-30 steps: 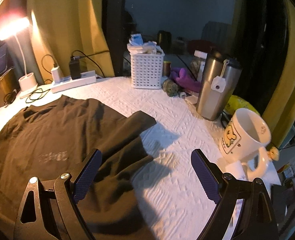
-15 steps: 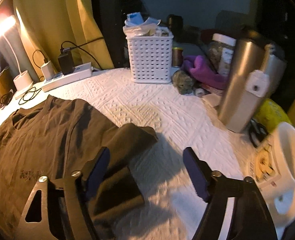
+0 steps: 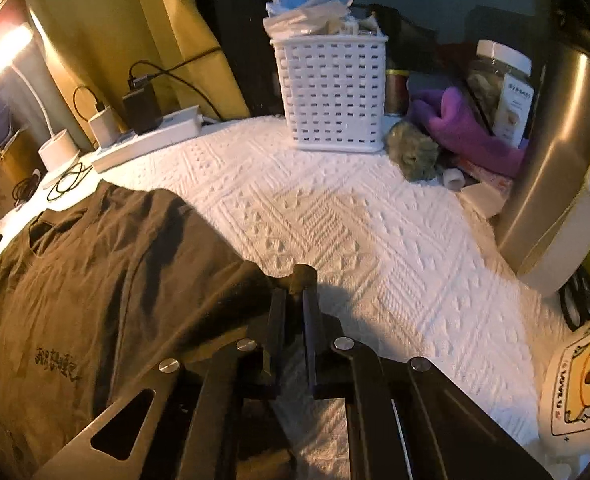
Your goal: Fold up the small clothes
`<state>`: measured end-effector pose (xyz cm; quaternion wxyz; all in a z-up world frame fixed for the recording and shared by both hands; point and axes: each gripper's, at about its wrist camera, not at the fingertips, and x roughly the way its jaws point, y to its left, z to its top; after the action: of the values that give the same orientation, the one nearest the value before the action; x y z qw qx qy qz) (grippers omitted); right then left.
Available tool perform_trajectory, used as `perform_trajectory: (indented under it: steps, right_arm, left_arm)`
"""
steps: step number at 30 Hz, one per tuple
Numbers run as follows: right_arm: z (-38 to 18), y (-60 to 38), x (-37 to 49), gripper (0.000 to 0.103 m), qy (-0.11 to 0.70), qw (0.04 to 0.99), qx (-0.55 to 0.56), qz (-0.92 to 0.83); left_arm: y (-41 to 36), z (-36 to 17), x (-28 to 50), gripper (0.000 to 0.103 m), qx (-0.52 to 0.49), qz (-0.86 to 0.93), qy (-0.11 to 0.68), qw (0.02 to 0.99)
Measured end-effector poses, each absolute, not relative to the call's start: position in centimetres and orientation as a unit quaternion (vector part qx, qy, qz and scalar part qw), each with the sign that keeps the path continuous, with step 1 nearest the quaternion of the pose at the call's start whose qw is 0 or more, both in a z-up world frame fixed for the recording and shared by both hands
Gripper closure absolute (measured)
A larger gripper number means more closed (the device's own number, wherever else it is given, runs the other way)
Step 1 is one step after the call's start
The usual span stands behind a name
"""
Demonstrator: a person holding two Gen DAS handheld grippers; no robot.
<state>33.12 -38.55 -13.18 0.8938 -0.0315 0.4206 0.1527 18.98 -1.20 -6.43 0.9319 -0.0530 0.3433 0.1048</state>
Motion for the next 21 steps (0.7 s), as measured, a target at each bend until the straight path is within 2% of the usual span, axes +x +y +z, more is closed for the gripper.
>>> perform_trajectory:
  steps: [12,21]
  right_arm:
    - [-5.7,-37.5,28.9,0.097,0.362,0.925,-0.077,0.080]
    - [-7.4,-40.0,31.8,0.098,0.383,0.920,-0.085,0.006]
  left_arm:
    - [2.0,-5.7,17.0,0.001,-0.067,0.092,0.324,0.939]
    - [5.3,-6.5,16.7,0.001,-0.059,0.094,0.334,0.936]
